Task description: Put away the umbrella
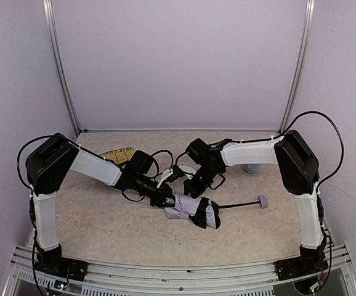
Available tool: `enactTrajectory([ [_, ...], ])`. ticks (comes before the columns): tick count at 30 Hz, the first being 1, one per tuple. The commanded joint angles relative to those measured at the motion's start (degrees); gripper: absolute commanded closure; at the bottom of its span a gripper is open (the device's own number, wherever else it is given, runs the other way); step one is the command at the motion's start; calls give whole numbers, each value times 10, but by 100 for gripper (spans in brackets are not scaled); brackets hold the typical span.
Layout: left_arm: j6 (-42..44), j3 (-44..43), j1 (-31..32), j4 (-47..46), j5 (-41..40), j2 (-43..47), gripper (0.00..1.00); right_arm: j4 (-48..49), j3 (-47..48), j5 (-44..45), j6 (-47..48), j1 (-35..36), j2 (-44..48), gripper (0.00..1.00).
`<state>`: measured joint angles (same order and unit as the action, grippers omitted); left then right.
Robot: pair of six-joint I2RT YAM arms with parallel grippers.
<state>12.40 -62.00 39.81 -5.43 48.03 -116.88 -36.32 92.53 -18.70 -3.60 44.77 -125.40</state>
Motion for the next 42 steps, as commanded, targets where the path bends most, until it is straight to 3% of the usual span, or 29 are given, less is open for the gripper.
enactTrajectory([
  [1,39,38,14,127,-104,-34,100,57,-29,-130,-32,-34,68,100],
  [8,75,40,31,146,-80,-25,100,186,-100,-165,-51,-76,161,100],
  [15,53,24,16,156,-79,-38,100,180,-143,-150,18,-80,214,98],
  [19,34,12,1,166,-64,-60,100,194,-241,-67,121,-42,282,67],
  [23,30,4,-4,174,-53,-72,100,222,-343,45,222,57,345,44],
  [25,26,0,-7,176,-49,-79,100,241,-379,100,242,86,361,36],
  [28,22,-8,-12,182,-45,-90,100,248,-399,143,247,103,355,10],
  [30,22,-9,-13,186,-40,-92,100,244,-399,176,252,110,335,1],
  [34,25,-9,-13,188,-36,-91,100,240,-390,254,265,119,281,0],
  [37,27,-10,-12,193,-32,-92,100,227,-374,271,273,120,243,7],
  [40,27,-12,-14,194,-25,-92,100,217,-363,247,280,122,224,23],
  [41,27,-12,-16,193,-19,-90,100,215,-364,241,282,123,222,33],
  [42,22,-10,-19,184,-12,-88,93,212,-365,236,283,123,221,44],
])
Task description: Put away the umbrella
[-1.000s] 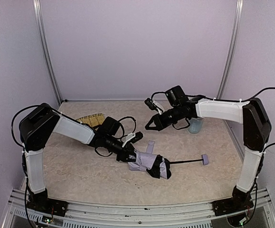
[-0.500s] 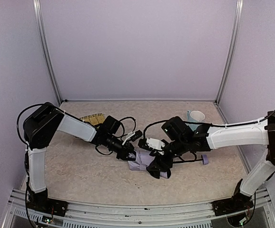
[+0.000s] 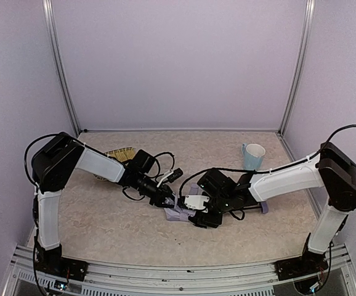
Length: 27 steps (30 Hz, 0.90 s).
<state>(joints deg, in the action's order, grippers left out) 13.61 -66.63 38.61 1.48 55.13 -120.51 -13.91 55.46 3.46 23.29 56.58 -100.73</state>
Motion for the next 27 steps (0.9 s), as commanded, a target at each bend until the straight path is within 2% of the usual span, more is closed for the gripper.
enactTrajectory([
  [1,-1,43,-9,97,-80,-46,81,-14,4,11,16,5,-25,54],
  [4,-22,83,-15,5,-67,-4,54,-26,-4,7,28,5,-18,73],
  [6,-37,130,-16,-91,-70,43,46,-37,-8,-9,39,4,-14,81],
  [10,-81,254,-17,-346,-98,147,35,-72,-9,-48,56,2,-15,90],
  [12,-107,320,-17,-481,-113,181,26,-90,-7,-63,61,1,-16,93],
  [14,-133,382,-16,-610,-133,208,20,-110,-3,-81,63,-1,-18,95],
  [16,-144,439,-11,-732,-156,227,19,-152,11,-110,63,-4,-24,95],
  [18,-115,488,11,-816,-189,242,23,-196,29,-160,64,-12,-38,95],
  [20,-13,511,61,-799,-258,260,26,-243,51,-217,62,-24,-59,94],
  [23,167,494,145,-673,-385,280,25,-294,81,-261,52,-41,-96,94],
  [24,189,488,158,-648,-411,279,22,-303,87,-266,48,-47,-104,95],
  [27,221,479,164,-600,-410,280,15,-322,101,-292,50,-56,-121,95],
])
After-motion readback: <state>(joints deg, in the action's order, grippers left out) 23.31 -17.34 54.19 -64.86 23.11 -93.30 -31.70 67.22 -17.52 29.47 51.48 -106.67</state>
